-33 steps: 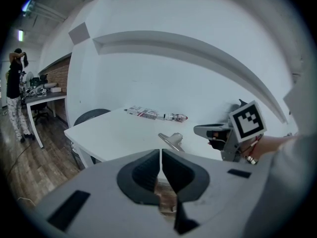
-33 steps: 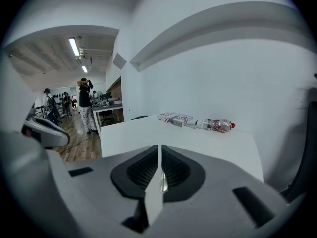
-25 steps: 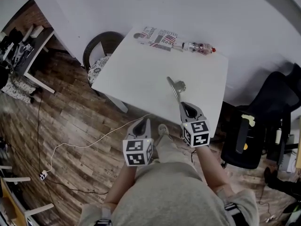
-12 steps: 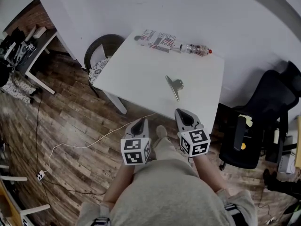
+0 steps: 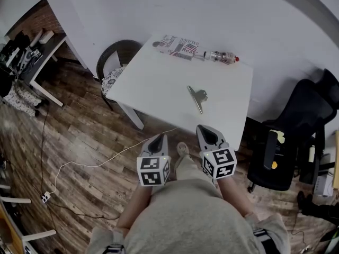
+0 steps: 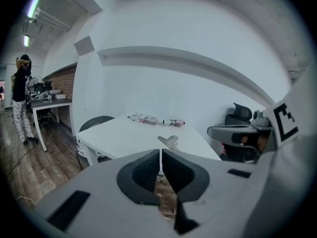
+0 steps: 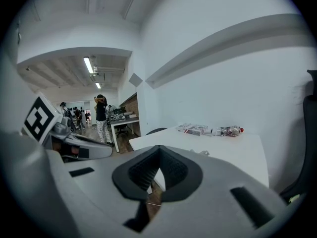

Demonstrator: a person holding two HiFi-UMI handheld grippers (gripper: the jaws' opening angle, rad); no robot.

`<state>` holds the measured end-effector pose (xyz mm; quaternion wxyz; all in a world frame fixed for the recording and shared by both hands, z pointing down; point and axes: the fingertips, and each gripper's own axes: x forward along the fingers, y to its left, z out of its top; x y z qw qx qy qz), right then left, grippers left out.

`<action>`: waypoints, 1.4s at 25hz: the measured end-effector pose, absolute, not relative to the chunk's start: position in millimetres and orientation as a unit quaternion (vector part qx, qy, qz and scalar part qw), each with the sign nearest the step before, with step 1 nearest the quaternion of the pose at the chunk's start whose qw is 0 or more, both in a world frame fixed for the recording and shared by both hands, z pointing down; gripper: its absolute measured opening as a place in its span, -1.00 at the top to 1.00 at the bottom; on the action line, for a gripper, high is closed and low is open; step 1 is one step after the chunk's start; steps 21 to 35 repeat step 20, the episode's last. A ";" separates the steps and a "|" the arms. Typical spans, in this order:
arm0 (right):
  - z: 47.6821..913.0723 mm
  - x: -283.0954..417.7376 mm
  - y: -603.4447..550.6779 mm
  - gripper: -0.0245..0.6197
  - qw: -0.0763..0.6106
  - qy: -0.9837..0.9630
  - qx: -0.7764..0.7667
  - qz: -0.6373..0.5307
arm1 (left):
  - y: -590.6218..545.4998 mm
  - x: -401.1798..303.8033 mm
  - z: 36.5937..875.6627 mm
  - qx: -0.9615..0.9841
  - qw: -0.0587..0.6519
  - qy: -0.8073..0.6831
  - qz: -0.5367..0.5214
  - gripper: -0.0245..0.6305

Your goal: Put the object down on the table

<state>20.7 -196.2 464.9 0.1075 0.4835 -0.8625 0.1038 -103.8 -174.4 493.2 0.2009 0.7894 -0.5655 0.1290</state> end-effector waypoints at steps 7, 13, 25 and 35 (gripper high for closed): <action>465.1 19.8 -197.9 0.93 0.106 -0.863 0.483 0.104 | -175.1 -105.1 495.1 0.788 0.202 -0.566 0.131 0.88; 464.6 20.7 -200.9 0.93 0.107 -0.862 0.485 0.100 | -178.0 -104.5 496.5 0.789 0.203 -0.565 0.130 0.88; 463.6 21.3 -202.7 0.93 0.108 -0.863 0.484 0.101 | -179.6 -104.3 495.7 0.789 0.205 -0.564 0.131 0.88; 463.6 21.3 -202.7 0.93 0.108 -0.863 0.484 0.101 | -179.6 -104.3 495.7 0.789 0.205 -0.564 0.131 0.88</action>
